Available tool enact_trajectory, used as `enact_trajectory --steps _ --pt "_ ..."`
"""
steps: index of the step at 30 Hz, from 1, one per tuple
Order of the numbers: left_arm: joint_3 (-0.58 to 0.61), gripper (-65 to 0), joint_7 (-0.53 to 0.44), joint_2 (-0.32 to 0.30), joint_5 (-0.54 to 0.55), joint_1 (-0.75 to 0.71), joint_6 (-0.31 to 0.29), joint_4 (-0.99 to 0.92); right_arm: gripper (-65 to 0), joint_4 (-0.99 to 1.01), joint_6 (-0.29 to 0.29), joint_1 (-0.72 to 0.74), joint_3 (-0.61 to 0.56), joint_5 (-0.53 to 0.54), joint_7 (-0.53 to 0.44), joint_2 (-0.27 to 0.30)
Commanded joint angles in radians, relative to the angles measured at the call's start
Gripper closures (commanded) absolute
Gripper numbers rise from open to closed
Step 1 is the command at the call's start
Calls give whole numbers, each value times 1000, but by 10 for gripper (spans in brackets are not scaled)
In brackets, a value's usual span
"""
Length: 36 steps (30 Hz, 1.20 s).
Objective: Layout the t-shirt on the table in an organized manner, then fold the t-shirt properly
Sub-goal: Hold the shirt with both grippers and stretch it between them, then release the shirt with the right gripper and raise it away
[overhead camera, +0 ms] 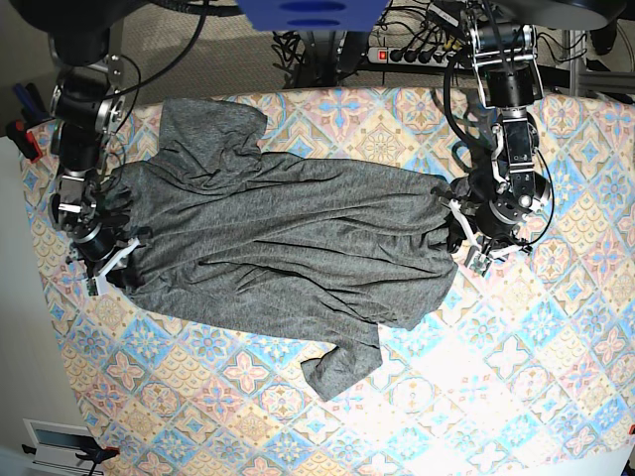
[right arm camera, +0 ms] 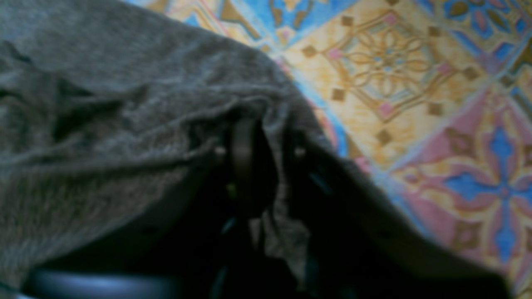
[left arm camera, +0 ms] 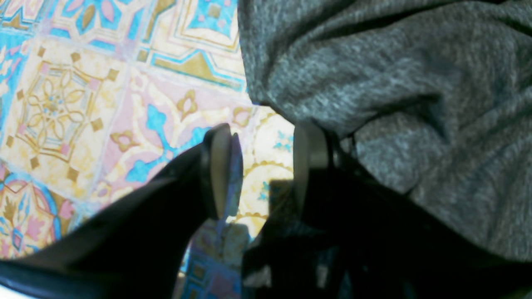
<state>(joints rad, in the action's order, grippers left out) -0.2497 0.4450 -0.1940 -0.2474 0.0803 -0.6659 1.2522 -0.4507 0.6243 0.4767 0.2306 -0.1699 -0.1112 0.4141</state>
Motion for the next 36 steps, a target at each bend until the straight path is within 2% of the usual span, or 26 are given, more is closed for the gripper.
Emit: enact_trajectory --steps 1,2,4,8,9,12,15,23,25,33,34,36 --pt "6 -233 87 4 -50 -12 -32 -9 -30 -1 -4 7 -6 -21 37 7" --pt "6 -233 87 4 -50 -12 -32 -9 0 -1 -27 7 -9 -21 37 7" --pt "6 -233 87 4 -50 -14 -32 -9 -4 -1 -70 14 -12 -21 32 7" --pt "2 -233 87 4 -50 -17 -32 -9 0 0 -83 112 -4 -20 35 7" --pt "2 -233 87 4 -50 -18 -32 -9 0 0 -103 152 -3 -20 37 7" --pt "2 -233 87 4 -50 -18 -32 -9 0 43 -264 184 -4 -20 25 7" --pt "2 -233 87 4 -50 -20 -32 -9 0 115 -376 185 -9 -20 -15 7" --pt "2 -233 88 4 -50 -20 -32 -9 -9 155 -389 199 -3 -18 -35 6" --pt "0 -233 88 4 -50 -21 -32 -9 -57 155 -389 199 -3 -18 -35 6" --pt "5 -233 88 4 -50 -72 -32 77 -373 152 -390 201 -17 -16 -35 4" --pt "8 -233 88 4 -50 -75 -32 94 -400 149 -390 201 -13 -13 -35 7" --pt "8 -234 88 4 -50 -86 -32 119 -413 96 -390 202 23 -13 -35 7"
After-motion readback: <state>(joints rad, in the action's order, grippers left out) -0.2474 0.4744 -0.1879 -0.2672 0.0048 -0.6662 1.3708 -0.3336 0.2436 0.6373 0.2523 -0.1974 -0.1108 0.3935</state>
